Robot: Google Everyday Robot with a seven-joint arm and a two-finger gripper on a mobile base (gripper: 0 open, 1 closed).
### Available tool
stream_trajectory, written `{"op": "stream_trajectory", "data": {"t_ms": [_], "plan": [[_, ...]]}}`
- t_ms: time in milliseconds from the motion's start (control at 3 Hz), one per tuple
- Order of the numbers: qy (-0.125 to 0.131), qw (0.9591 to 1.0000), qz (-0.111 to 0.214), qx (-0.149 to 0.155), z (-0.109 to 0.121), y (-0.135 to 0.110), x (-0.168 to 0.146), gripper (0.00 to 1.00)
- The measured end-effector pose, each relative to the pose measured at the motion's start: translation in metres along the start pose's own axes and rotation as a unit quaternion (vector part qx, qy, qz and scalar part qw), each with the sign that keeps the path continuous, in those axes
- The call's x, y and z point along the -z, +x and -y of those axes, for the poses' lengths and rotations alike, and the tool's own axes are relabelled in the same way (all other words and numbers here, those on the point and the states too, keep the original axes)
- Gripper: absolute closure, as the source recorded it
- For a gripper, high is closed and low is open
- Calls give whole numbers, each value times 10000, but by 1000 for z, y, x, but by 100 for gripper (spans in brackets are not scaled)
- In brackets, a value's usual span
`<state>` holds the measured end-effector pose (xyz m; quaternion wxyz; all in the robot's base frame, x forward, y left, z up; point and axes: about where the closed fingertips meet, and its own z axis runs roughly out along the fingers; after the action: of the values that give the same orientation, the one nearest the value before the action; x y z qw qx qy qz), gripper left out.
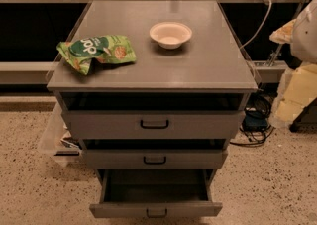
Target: Close bottom drawer
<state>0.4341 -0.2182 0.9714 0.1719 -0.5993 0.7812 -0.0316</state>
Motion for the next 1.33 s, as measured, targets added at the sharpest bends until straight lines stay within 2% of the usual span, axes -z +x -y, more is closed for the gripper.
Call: {"op": "stream_trajectory", "data": {"t_ms": [333,667,1000,1333], "plan": [[-83,9989,461,74,-26,5,-27,0],[-423,9909,1265,-195,-67,15,-96,0],[-919,9688,2067,-1011,-116,36,-192,0],[-1346,9486,2257,-1763,-157,61,-296,0]]}}
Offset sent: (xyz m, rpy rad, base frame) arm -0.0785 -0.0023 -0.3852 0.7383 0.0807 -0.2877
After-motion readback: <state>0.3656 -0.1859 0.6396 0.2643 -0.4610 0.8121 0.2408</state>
